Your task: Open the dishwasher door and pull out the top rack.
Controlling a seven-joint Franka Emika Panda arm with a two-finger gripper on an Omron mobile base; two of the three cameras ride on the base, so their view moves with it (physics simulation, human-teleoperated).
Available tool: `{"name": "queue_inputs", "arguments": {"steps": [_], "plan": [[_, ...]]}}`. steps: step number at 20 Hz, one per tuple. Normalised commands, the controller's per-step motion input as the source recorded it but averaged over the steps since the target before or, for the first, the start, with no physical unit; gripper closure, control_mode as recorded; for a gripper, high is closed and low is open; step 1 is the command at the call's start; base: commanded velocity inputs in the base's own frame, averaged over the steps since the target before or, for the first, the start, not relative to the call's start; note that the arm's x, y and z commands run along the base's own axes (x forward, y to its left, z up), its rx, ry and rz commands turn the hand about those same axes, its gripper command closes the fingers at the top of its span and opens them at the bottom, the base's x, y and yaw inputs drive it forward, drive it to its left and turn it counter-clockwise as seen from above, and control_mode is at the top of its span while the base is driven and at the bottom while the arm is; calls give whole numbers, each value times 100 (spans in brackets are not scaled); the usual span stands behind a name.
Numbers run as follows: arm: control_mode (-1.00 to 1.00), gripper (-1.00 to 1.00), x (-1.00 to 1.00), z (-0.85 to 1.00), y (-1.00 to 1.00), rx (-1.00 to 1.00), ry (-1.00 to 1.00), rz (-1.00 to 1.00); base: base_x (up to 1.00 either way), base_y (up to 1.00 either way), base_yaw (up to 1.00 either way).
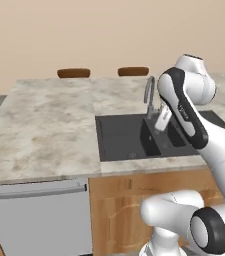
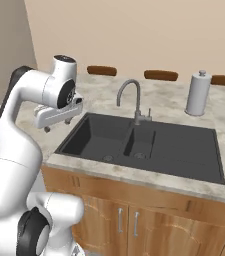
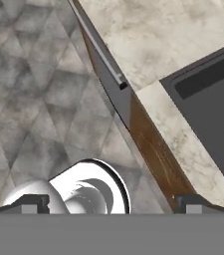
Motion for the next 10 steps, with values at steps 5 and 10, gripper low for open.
{"name": "queue_inputs", "arguments": {"steps": [5, 10], "plan": [[100, -100, 0, 0, 0, 0, 0, 0, -38, 0, 36], [100, -100, 0, 0, 0, 0, 0, 0, -16, 0, 46]]}}
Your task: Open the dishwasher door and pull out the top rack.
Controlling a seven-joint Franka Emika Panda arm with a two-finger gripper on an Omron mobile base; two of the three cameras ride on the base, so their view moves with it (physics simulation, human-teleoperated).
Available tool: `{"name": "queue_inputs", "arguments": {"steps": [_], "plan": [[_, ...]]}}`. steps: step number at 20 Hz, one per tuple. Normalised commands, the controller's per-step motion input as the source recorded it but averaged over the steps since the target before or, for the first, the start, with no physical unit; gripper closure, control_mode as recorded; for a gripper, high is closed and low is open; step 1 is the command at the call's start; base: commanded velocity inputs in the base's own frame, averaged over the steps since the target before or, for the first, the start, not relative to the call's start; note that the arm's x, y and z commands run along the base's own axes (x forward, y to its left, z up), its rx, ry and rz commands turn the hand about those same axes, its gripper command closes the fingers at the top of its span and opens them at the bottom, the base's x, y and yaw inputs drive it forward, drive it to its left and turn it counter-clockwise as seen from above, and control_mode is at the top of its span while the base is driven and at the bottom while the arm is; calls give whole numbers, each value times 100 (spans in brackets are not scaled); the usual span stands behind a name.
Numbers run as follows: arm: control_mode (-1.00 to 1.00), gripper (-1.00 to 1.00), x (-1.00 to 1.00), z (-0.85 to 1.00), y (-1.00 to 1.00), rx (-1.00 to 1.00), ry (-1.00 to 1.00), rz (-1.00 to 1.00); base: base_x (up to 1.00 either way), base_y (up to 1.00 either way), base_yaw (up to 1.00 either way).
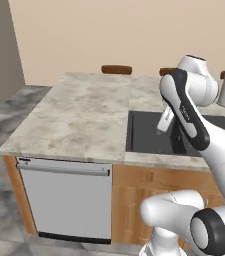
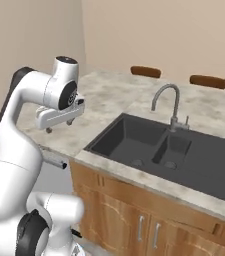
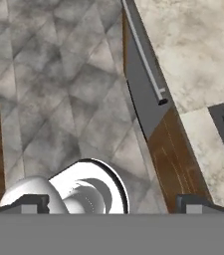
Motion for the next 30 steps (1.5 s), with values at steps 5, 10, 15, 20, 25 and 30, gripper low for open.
{"name": "queue_inputs", "arguments": {"steps": [5, 10, 15, 20, 25, 30], "plan": [[100, -100, 0, 0, 0, 0, 0, 0, -16, 0, 49], [100, -100, 0, 0, 0, 0, 0, 0, -2, -4, 48], [100, -100, 0, 0, 0, 0, 0, 0, 0, -53, 39], [100, -100, 0, 0, 0, 0, 0, 0, 2, -67, 27], [100, -100, 0, 0, 0, 0, 0, 0, 22, -55, 25], [100, -100, 0, 0, 0, 0, 0, 0, 18, -36, 24]]}}
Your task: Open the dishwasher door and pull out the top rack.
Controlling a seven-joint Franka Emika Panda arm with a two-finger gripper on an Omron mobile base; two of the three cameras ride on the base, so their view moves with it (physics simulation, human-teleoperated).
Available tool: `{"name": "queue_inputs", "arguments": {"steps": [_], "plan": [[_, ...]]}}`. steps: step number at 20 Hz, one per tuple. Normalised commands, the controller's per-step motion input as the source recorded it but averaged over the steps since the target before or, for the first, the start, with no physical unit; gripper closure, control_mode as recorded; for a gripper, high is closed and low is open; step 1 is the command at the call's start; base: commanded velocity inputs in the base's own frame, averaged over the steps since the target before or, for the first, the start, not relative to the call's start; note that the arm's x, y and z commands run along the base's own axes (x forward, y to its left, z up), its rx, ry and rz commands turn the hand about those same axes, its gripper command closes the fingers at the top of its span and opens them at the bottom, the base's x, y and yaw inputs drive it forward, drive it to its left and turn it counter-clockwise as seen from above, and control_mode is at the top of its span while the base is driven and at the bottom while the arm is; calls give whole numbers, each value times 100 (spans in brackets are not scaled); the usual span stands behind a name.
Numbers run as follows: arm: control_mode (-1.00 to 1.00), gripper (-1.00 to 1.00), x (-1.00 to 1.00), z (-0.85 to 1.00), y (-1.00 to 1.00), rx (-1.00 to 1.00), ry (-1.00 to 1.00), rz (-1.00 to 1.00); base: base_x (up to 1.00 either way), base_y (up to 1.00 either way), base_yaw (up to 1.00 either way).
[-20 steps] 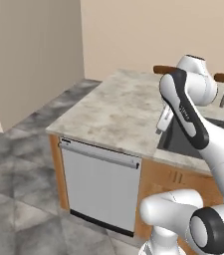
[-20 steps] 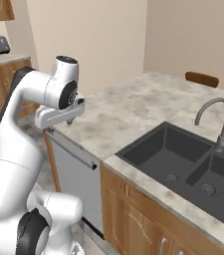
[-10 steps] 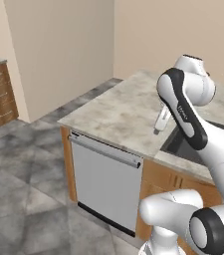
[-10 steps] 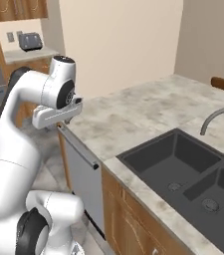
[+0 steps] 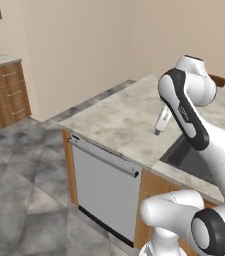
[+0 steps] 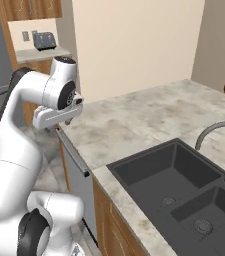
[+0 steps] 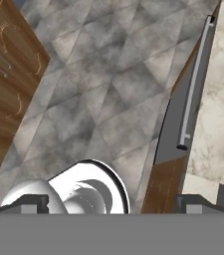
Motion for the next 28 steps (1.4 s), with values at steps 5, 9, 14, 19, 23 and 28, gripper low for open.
{"name": "queue_inputs", "arguments": {"steps": [5, 9, 14, 19, 23, 28], "plan": [[100, -100, 0, 0, 0, 0, 0, 0, -3, -5, 18], [100, -100, 0, 0, 0, 0, 0, 0, -10, 0, 13], [100, -100, 0, 0, 0, 0, 0, 0, -5, 0, 13], [100, -100, 0, 0, 0, 0, 0, 0, -32, 0, 11], [100, -100, 0, 0, 0, 0, 0, 0, -31, 0, 8], [100, -100, 0, 0, 0, 0, 0, 0, -1, -1, 7]]}}
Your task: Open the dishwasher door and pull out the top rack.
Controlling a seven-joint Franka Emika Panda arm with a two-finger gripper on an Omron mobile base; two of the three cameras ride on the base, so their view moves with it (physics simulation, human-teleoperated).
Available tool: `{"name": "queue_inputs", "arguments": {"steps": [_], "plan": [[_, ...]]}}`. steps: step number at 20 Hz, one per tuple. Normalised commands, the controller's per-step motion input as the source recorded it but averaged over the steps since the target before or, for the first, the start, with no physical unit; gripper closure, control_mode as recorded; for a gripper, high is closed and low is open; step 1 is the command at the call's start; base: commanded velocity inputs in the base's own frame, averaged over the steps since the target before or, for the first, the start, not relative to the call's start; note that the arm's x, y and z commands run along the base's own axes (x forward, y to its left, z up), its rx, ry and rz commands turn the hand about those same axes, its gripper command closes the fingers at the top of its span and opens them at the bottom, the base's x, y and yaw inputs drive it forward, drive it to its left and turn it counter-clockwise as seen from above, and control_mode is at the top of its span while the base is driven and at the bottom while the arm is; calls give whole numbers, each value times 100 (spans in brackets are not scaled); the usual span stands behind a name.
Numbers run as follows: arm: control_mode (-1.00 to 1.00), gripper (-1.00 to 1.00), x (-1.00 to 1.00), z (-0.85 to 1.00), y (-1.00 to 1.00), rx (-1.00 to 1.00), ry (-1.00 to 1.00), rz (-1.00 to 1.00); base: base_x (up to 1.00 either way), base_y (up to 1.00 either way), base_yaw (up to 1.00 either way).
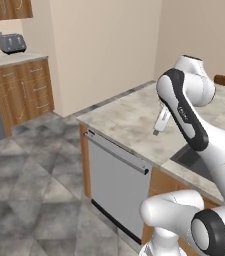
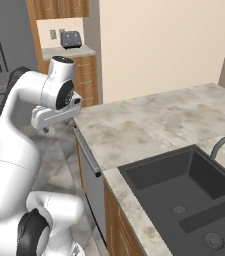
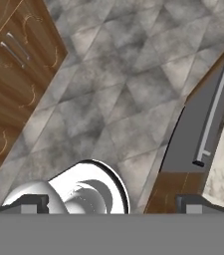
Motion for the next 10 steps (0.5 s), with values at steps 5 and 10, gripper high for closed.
{"name": "queue_inputs", "arguments": {"steps": [5, 10], "plan": [[-100, -100, -3, -16, 0, 0, -2, 8, 0, 0, 2], [-100, -100, 0, -15, 10, -3, -2, 2, 0, 0, 0]]}}
